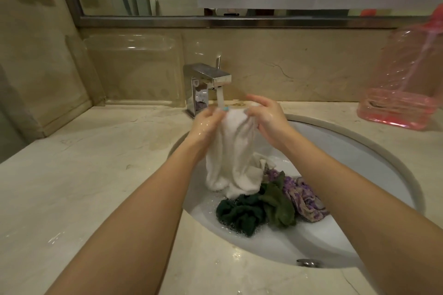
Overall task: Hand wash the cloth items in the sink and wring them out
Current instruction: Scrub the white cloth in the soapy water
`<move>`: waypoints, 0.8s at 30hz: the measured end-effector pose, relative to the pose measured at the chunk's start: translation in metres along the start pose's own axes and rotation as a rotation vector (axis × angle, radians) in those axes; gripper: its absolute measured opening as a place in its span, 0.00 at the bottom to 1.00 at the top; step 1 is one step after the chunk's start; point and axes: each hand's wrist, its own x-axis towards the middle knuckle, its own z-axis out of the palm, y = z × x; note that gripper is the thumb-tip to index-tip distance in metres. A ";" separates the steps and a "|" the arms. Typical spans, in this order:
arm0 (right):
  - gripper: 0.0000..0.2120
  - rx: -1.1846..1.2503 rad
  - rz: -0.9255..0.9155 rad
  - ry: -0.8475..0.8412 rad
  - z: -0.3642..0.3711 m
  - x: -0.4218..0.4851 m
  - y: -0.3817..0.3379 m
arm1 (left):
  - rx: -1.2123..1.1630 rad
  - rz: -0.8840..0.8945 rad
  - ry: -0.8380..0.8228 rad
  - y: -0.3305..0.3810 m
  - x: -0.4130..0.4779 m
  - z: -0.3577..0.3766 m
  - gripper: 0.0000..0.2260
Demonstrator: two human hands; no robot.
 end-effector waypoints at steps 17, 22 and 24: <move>0.20 -0.456 -0.196 0.120 0.052 -0.034 0.008 | -0.220 -0.072 0.259 0.009 0.003 0.022 0.10; 0.18 -0.548 -0.208 -0.199 0.048 -0.037 0.004 | -0.252 -0.011 0.413 0.004 0.011 0.014 0.12; 0.18 -0.493 -0.277 -0.213 0.042 -0.034 -0.001 | -0.049 0.011 0.409 -0.001 0.013 0.008 0.12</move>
